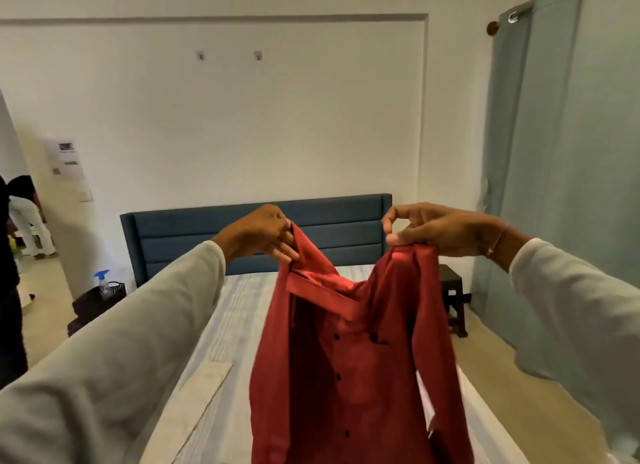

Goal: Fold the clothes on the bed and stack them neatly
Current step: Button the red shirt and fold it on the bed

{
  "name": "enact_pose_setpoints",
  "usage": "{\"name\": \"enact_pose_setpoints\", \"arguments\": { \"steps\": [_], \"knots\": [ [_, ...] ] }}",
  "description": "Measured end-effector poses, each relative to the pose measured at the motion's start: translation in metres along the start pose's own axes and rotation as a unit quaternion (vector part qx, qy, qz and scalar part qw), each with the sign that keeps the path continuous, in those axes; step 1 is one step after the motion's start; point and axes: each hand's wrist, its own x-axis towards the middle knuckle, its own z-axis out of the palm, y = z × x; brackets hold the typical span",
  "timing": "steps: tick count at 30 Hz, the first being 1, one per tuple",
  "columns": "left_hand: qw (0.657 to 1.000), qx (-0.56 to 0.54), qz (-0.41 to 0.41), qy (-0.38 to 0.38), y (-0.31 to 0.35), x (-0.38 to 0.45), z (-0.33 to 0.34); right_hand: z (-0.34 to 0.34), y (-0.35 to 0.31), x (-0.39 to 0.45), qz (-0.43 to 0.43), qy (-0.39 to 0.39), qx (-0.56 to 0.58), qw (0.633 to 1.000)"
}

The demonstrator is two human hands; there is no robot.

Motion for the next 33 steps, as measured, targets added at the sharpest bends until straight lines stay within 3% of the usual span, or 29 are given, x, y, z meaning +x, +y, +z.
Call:
{"name": "enact_pose_setpoints", "arguments": {
  "steps": [7,12,16,19,22,26,28,33],
  "knots": [
    [0.984,-0.041,0.068,-0.159,0.029,-0.021,0.038,0.060,-0.003,0.027,0.012,0.178,0.021,0.984],
    [0.988,0.024,0.113,-0.097,0.033,-0.018,0.061,0.074,-0.004,0.026,0.028,0.174,0.072,0.982],
    [0.979,0.024,0.133,-0.151,0.025,-0.012,0.064,0.072,-0.011,0.014,0.062,0.112,0.131,0.983],
    [0.968,0.020,0.145,-0.203,0.025,-0.013,0.068,0.055,-0.021,0.004,0.079,0.103,-0.053,0.990],
    [0.969,0.039,0.171,-0.175,0.024,-0.015,0.070,0.028,-0.015,0.001,0.020,0.160,-0.226,0.961],
    [0.966,0.014,0.202,-0.159,0.021,-0.017,0.073,0.030,0.018,0.006,0.004,0.007,-0.133,0.991],
    [0.963,0.015,0.213,-0.162,0.020,-0.018,0.075,0.038,0.028,0.009,0.006,-0.031,-0.109,0.994],
    [0.968,-0.025,0.203,-0.147,0.011,-0.021,0.065,0.041,0.024,0.013,-0.006,0.064,-0.191,0.979]
  ]
}}
